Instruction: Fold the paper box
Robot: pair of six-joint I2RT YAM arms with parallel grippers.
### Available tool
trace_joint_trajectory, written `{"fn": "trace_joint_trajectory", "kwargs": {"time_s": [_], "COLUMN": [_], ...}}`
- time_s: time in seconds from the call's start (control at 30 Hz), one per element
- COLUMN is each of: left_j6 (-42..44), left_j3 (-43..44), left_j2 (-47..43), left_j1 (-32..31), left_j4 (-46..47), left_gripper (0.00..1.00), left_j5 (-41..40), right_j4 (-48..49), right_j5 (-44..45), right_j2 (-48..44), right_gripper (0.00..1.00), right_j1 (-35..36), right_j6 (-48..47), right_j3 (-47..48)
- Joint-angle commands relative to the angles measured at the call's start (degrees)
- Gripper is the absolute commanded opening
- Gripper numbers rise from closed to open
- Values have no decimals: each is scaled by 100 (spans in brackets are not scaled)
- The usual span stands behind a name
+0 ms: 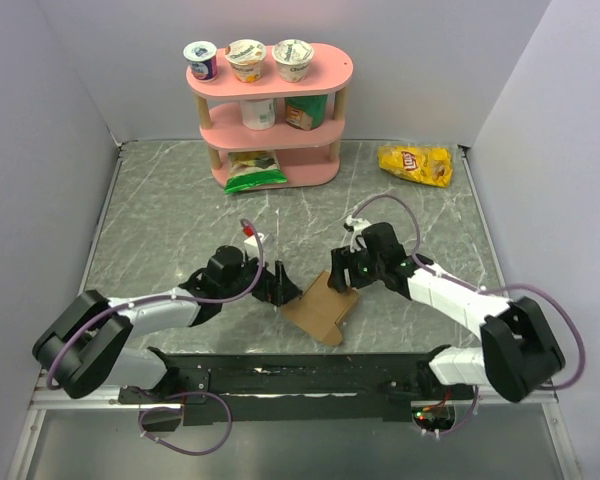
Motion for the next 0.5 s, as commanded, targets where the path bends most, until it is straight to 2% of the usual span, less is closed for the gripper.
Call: {"fn": "trace_joint_trajectory", "kwargs": {"time_s": [0.0, 0.1, 0.2, 0.37, 0.47], "left_j6": [88, 141, 246, 151, 141], "left_j3": [-189, -216, -172, -286, -418], "left_j2": [-560, -902, -1219, -1641, -1651], "left_j1": [217, 358, 455, 560, 657], "left_j4": [35, -105, -273, -10, 219], "left_gripper": [99, 99, 99, 96, 96], "left_j5": [201, 332, 499, 727, 895], "right_j4": [379, 599, 617, 494, 529], "right_j5": [-1069, -1613, -2210, -2686, -2871], "right_j2": [533, 858, 1394, 2333, 2607], "right_gripper": [61, 47, 37, 29, 29], "right_j1": [-330, -602, -875, -1112, -1288], "right_j6": [-118, 23, 85, 111, 243], "right_j3": [155, 103, 260, 603, 691]}}
